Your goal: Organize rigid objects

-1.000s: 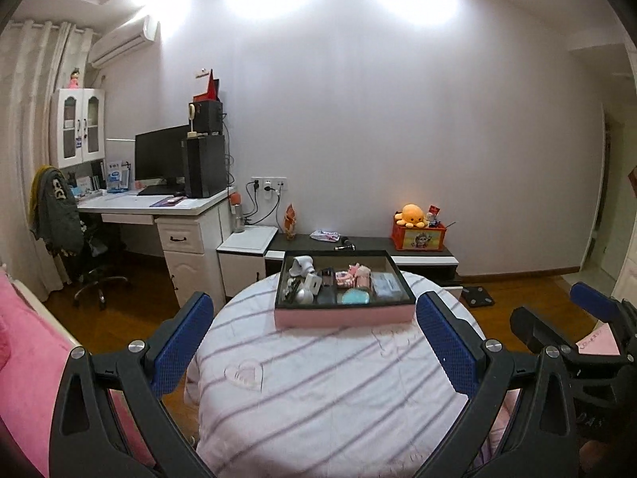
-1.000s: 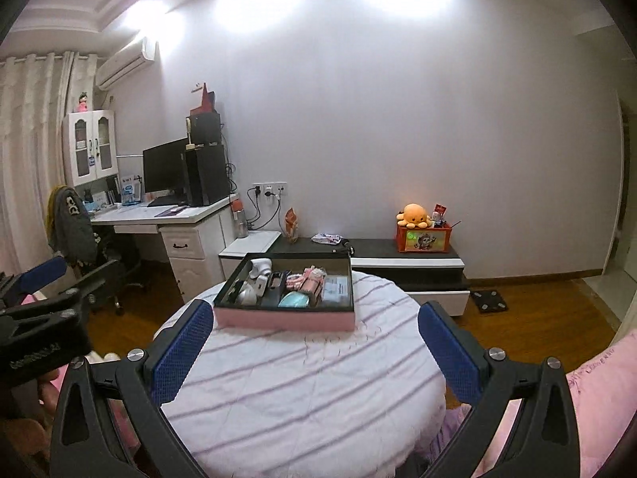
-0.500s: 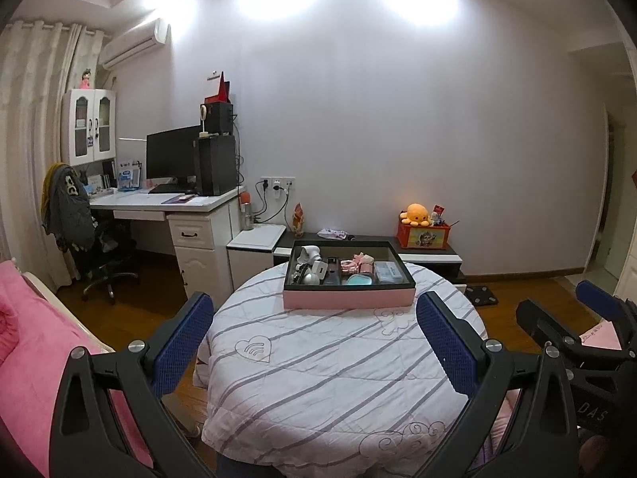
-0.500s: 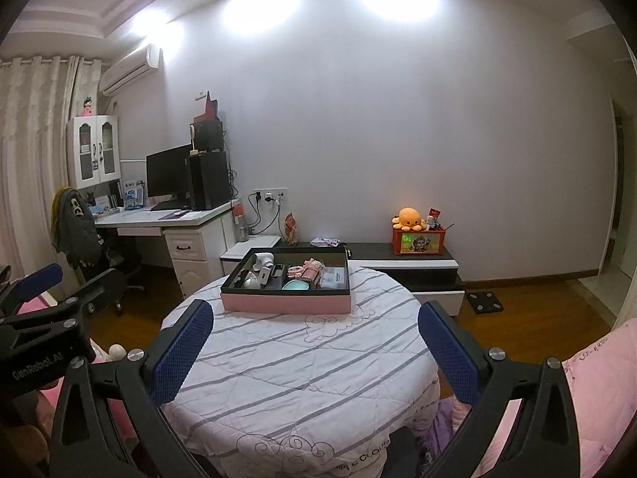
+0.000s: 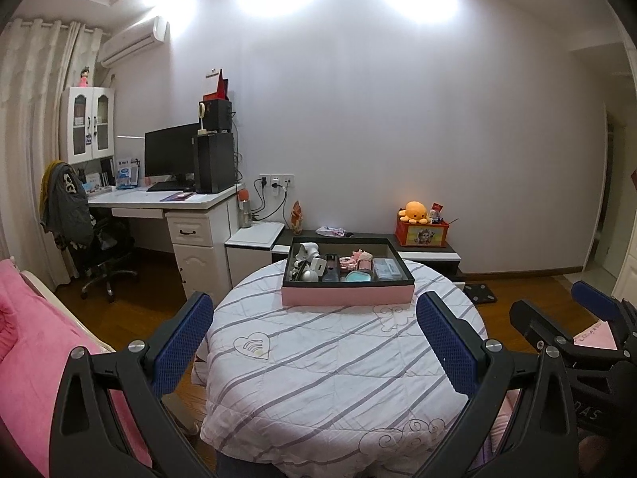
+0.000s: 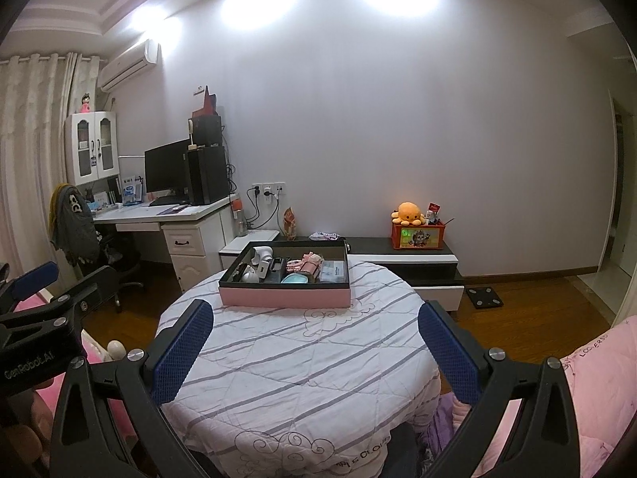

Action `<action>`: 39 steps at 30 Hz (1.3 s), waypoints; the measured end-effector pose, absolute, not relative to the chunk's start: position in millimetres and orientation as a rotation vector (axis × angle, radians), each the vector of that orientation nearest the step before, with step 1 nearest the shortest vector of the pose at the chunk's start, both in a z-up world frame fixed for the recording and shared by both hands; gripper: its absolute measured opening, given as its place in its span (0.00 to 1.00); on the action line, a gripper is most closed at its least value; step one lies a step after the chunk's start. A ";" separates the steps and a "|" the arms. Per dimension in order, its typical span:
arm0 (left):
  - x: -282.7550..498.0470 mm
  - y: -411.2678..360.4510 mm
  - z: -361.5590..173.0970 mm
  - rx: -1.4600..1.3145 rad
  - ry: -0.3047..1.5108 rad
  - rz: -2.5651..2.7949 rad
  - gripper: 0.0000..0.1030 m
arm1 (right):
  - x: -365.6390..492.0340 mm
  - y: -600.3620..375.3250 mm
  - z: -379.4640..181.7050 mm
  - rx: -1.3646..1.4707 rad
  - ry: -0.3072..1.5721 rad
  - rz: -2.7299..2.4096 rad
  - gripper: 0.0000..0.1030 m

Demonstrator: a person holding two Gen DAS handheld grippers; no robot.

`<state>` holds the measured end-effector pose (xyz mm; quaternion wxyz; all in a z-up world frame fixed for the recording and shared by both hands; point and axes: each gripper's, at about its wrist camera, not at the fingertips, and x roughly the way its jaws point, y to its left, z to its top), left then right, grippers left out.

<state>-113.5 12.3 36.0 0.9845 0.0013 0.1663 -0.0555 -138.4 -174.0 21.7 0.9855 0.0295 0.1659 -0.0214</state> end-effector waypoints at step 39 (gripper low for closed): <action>-101.0 18.5 22.6 0.022 0.400 -0.095 1.00 | -130.2 -176.4 11.9 0.043 0.346 -0.055 1.00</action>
